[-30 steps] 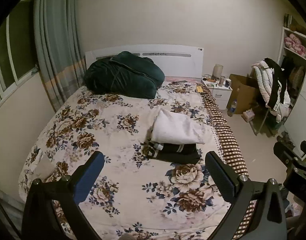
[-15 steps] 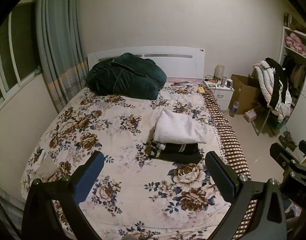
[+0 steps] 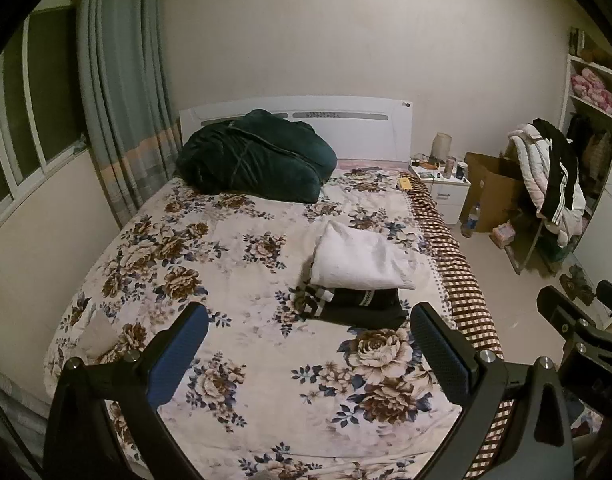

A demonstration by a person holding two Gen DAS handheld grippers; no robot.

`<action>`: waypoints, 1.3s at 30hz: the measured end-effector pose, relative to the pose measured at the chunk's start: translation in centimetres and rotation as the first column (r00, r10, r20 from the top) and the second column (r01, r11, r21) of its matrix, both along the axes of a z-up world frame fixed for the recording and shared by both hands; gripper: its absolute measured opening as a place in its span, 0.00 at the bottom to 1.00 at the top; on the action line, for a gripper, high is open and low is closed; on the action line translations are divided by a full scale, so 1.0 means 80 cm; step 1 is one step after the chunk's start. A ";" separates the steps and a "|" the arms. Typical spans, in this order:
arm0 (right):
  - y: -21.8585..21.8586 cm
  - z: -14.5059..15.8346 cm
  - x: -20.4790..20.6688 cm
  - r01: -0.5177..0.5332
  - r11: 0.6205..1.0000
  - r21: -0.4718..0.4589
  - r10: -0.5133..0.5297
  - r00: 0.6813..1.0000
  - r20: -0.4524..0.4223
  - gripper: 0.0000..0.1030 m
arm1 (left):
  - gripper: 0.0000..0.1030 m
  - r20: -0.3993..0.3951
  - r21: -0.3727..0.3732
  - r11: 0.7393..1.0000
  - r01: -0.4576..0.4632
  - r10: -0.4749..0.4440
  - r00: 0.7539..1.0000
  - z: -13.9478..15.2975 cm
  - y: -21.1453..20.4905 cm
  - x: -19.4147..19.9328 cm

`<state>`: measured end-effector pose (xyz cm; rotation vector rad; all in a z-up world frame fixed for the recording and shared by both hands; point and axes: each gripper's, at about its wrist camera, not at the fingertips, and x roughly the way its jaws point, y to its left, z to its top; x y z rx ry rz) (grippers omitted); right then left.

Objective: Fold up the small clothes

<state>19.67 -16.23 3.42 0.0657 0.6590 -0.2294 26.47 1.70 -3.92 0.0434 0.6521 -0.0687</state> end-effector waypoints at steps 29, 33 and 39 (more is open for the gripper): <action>0.003 -0.003 -0.001 -0.007 1.000 0.000 0.007 1.000 -0.002 1.00 | 1.00 0.002 0.002 1.000 -0.018 0.018 1.000 0.005 0.000 -0.016; 0.003 -0.005 -0.004 -0.006 1.000 -0.002 0.006 1.000 -0.001 1.00 | 1.00 0.004 0.002 1.000 -0.017 0.017 1.000 0.004 0.000 -0.017; 0.003 -0.009 -0.010 -0.002 1.000 -0.006 0.002 1.000 0.006 1.00 | 1.00 0.003 0.001 1.000 -0.016 0.016 1.000 0.006 0.002 -0.018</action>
